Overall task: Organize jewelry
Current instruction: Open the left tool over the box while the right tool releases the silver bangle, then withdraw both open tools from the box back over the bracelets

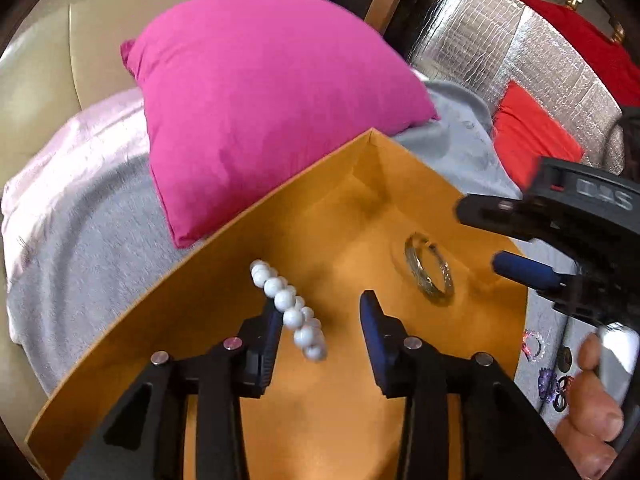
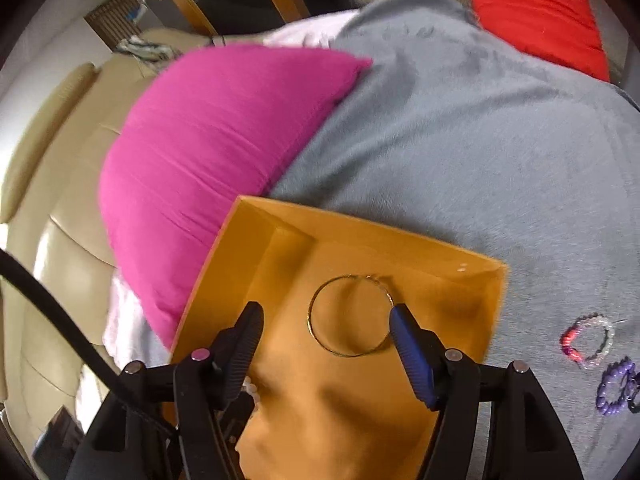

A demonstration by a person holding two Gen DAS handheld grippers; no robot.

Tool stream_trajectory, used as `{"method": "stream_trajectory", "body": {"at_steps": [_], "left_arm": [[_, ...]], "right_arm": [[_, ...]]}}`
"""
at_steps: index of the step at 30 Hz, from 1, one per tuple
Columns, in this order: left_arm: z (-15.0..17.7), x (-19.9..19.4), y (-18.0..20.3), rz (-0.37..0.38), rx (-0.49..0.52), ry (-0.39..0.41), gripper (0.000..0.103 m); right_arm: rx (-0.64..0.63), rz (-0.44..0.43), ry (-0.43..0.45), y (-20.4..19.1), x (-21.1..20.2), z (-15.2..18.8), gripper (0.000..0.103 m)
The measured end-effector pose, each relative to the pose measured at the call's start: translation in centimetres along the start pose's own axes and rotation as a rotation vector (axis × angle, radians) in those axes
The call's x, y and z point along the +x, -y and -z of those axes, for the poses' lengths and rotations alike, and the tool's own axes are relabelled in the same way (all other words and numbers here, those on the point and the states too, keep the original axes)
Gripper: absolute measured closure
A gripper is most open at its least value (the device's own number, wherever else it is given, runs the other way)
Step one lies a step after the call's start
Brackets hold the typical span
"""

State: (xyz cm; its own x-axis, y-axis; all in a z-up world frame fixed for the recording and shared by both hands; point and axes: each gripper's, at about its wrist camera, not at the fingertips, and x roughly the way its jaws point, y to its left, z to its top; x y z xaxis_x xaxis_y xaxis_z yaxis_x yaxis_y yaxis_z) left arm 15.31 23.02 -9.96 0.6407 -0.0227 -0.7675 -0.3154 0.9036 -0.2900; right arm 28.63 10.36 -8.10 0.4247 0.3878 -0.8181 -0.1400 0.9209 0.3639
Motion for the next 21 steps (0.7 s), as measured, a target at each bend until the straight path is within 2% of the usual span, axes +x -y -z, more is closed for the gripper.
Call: {"method": "stream_trajectory", "body": {"at_steps": [4, 6, 8, 11, 15, 21], "left_arm": [[0.0, -1.6, 1.0, -0.031, 0.051, 0.073, 0.061], [0.1, -2.7, 1.9, -0.044, 0.079, 0.114, 0.048], [0.3, -4.0, 3.3, -0.065, 0.125, 0.177, 0.040], [0.7, -5.3, 6.1, -0.080, 0.209, 0.249, 0.035], [2.0, -7.2, 8.9, -0.042, 0.290, 0.308, 0.030], [3.6, -8.2, 12.5, 0.022, 0.372, 0.324, 0.028]], "right_arm": [[-0.002, -0.047, 0.101, 1.4, -4.6, 0.6, 0.034], [-0.003, -0.058, 0.146, 2.7, -6.9, 1.3, 0.034], [0.000, -0.039, 0.197, 4.5, -9.0, 2.3, 0.034], [0.013, -0.005, 0.246, 7.2, -11.7, 4.1, 0.034], [0.032, 0.044, 0.294, 11.0, -15.1, 7.4, 0.034], [0.092, 0.116, 0.375, 16.7, -19.5, 12.0, 0.034]]}}
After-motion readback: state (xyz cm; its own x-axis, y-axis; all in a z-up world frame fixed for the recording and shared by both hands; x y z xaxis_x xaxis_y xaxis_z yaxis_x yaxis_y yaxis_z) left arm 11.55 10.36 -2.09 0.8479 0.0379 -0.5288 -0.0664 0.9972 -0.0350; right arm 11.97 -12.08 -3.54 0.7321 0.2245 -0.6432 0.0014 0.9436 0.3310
